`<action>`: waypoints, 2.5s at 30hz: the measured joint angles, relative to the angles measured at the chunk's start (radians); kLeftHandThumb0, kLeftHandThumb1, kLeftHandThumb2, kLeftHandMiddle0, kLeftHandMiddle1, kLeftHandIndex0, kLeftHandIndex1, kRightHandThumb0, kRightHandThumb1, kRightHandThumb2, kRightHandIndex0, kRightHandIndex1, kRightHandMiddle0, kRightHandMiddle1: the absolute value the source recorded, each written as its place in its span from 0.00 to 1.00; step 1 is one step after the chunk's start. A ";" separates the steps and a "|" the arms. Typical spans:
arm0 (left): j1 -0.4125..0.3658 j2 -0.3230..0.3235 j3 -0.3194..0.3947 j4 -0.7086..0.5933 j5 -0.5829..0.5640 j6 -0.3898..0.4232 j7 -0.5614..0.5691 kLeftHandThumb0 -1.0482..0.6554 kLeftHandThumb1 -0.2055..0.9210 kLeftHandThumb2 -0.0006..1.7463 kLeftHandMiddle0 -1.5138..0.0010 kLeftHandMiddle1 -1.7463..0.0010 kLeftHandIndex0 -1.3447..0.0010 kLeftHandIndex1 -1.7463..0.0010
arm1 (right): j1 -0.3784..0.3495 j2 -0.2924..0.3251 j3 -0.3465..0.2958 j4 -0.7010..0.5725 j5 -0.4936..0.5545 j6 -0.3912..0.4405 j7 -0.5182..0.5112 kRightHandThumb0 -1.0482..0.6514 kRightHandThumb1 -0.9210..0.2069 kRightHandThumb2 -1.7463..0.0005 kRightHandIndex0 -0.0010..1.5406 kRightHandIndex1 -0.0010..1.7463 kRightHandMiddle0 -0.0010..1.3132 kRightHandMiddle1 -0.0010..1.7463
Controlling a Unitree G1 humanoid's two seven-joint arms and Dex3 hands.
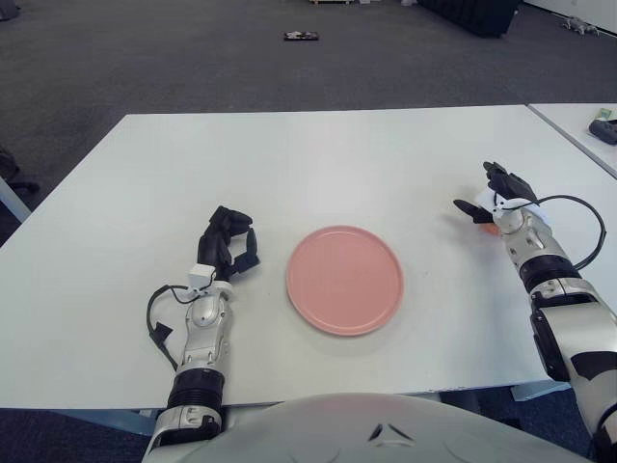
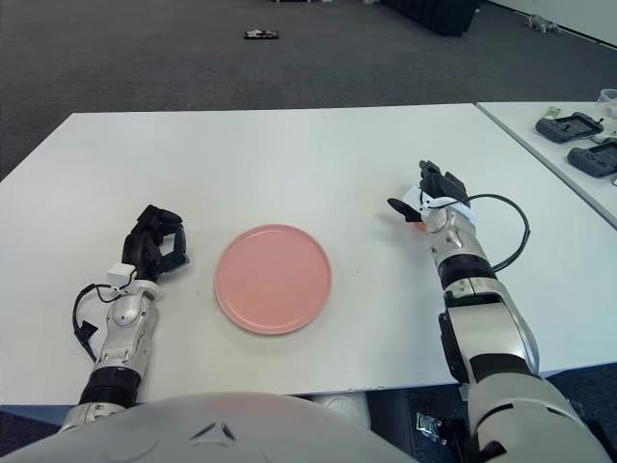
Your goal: Put the apple into the plate.
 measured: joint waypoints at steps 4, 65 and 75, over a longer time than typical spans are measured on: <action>0.002 0.000 0.000 -0.005 -0.001 0.005 0.000 0.35 0.52 0.72 0.37 0.00 0.58 0.00 | 0.017 -0.012 0.023 -0.057 -0.003 0.064 0.052 0.07 0.29 0.53 0.00 0.12 0.00 0.28; 0.020 -0.006 0.013 -0.043 -0.031 0.051 -0.014 0.35 0.52 0.71 0.36 0.00 0.59 0.00 | 0.442 -0.042 -0.003 -0.911 -0.102 0.719 0.208 0.47 0.52 0.28 0.22 0.99 0.35 0.98; 0.020 -0.006 0.015 -0.044 -0.036 0.051 -0.016 0.35 0.53 0.71 0.37 0.00 0.59 0.00 | 0.445 0.036 -0.059 -0.846 -0.107 0.653 -0.010 0.61 0.83 0.05 0.58 0.93 0.49 1.00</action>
